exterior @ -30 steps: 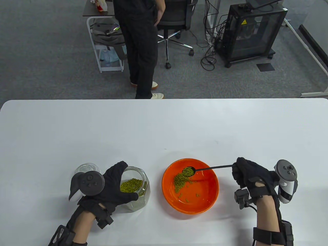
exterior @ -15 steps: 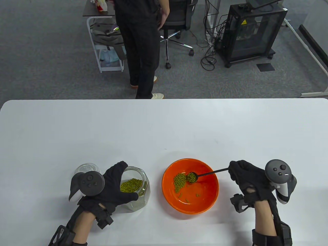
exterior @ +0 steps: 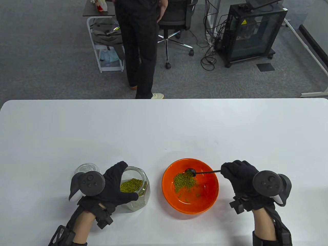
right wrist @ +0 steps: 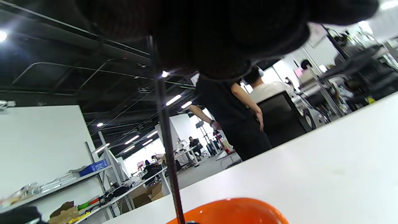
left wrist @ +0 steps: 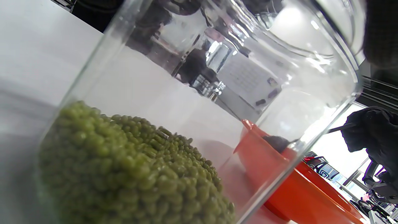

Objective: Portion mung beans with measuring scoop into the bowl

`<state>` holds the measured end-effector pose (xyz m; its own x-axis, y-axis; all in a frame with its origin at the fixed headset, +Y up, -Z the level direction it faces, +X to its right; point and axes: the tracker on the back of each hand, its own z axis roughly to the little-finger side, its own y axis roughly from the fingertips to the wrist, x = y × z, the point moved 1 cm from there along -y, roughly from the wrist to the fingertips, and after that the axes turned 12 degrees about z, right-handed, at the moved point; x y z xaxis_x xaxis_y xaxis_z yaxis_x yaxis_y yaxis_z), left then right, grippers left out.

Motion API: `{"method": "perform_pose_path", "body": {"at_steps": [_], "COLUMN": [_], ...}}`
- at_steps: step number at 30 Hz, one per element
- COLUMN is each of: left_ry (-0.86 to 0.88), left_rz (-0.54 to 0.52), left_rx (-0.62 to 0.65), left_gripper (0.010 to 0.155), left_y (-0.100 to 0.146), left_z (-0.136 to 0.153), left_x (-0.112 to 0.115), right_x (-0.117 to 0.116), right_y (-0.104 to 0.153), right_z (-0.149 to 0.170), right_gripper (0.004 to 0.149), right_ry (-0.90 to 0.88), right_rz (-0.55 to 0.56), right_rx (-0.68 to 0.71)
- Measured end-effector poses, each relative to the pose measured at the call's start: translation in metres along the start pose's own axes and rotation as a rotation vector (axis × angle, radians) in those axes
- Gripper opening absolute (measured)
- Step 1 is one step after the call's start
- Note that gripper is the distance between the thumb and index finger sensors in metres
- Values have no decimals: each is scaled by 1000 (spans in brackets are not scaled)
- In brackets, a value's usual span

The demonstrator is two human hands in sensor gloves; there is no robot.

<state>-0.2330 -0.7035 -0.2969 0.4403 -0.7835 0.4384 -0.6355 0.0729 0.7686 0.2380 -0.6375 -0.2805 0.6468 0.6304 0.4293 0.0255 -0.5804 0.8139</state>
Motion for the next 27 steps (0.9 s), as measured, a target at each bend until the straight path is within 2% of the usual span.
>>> {"method": "perform_pose_path", "body": {"at_steps": [8,11,17,27], "left_ry": [-2,-3,-4,-6], "left_rz": [1,1,2,3], "left_rx": [-1,-1,-1,-3], "left_gripper": [125,125,125,125], "left_y": [0,0,0,0], "left_z": [0,0,0,0], "left_x": [0,0,0,0], "right_x": [5,7,13,19], "right_y": [3,3,3,6], "right_z": [-5,-3,9,39], "right_gripper": [44,44,43,42], "right_ry": [42,28,-85,-275], "right_rz": [58,72,162,273], "right_rx": [91,80,-5,-262]}}
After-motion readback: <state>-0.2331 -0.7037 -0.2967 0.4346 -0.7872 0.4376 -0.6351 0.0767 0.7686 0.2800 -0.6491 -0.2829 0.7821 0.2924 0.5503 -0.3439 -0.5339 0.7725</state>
